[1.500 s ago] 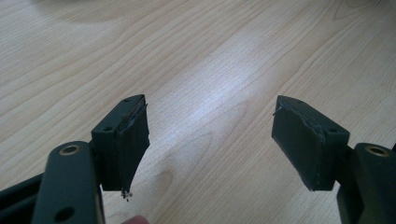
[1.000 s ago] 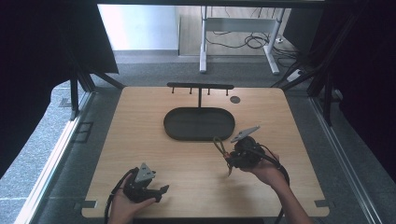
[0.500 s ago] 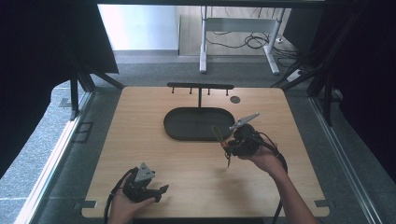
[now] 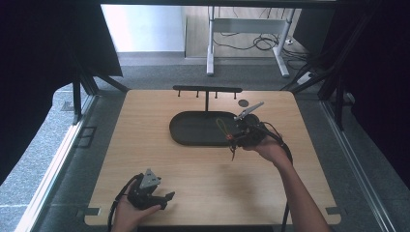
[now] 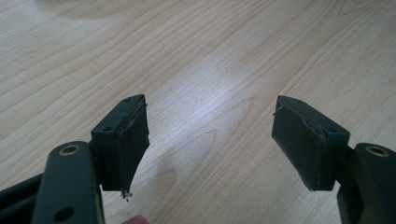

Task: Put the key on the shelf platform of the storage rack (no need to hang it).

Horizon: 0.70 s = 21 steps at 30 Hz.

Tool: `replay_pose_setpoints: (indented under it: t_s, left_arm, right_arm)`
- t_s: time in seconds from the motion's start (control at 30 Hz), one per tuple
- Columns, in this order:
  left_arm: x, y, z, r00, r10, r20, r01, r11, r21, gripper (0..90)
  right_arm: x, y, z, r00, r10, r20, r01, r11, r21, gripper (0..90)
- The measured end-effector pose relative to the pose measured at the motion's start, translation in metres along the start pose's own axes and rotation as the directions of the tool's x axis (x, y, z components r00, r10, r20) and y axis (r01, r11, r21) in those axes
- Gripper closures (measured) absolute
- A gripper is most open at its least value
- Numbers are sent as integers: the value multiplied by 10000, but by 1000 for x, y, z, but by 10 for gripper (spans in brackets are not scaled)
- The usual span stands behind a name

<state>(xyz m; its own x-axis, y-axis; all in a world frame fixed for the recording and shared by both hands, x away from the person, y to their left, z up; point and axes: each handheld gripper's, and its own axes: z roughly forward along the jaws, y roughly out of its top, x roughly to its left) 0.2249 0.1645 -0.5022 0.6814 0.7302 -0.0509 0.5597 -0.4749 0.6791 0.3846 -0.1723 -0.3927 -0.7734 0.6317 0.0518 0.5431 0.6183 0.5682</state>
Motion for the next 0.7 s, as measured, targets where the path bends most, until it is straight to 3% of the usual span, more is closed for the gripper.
replay_pose_setpoints:
  t_s: [0.37, 0.7]
  left_arm:
    - [1, 0, -1, 10000, -14, -30, 14, 10000, -7, 279]
    - [4, -2, -1, 9999, -152, -14, 152, 9999, -21, 279]
  right_arm:
    - [-14, 20, 7, 9998, 187, 41, -187, 9998, -54, 675]
    - [-34, 33, 26, 9985, 555, -17, -555, 9985, 24, 675]
